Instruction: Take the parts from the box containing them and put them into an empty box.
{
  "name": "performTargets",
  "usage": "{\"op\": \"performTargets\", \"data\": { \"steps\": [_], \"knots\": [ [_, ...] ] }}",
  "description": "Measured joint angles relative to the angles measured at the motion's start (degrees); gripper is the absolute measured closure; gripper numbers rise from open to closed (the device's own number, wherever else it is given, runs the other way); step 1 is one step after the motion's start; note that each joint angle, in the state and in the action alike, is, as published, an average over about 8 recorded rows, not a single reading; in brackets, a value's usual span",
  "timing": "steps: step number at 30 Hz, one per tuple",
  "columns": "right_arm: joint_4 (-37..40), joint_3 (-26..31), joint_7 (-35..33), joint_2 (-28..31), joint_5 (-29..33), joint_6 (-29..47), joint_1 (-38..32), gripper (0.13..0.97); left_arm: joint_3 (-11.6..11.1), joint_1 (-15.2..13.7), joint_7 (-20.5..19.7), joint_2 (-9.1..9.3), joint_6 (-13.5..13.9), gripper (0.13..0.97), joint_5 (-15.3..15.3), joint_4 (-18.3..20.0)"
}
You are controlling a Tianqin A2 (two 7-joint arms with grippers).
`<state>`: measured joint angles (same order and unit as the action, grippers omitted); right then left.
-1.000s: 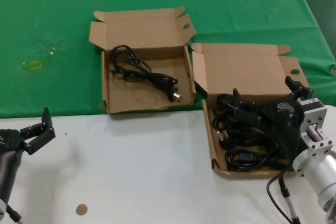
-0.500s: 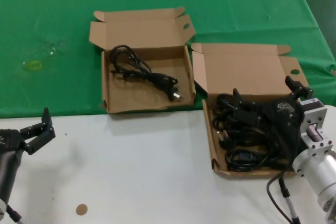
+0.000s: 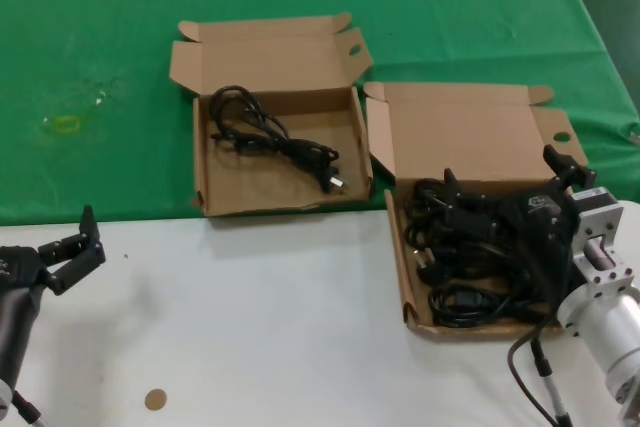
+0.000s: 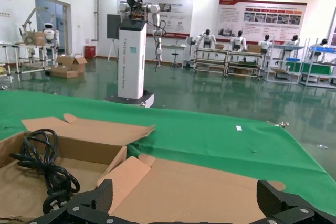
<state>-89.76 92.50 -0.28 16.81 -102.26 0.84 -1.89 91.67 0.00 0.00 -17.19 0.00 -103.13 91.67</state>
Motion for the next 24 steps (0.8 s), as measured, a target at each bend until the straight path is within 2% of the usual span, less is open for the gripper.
{"op": "performTargets", "data": {
  "steps": [24],
  "knots": [
    [0.0,0.0,0.0,0.0,0.0,0.0,0.0,0.129,0.0,0.0,0.0,0.00,0.0,0.132,0.0,0.0]
  ]
}}
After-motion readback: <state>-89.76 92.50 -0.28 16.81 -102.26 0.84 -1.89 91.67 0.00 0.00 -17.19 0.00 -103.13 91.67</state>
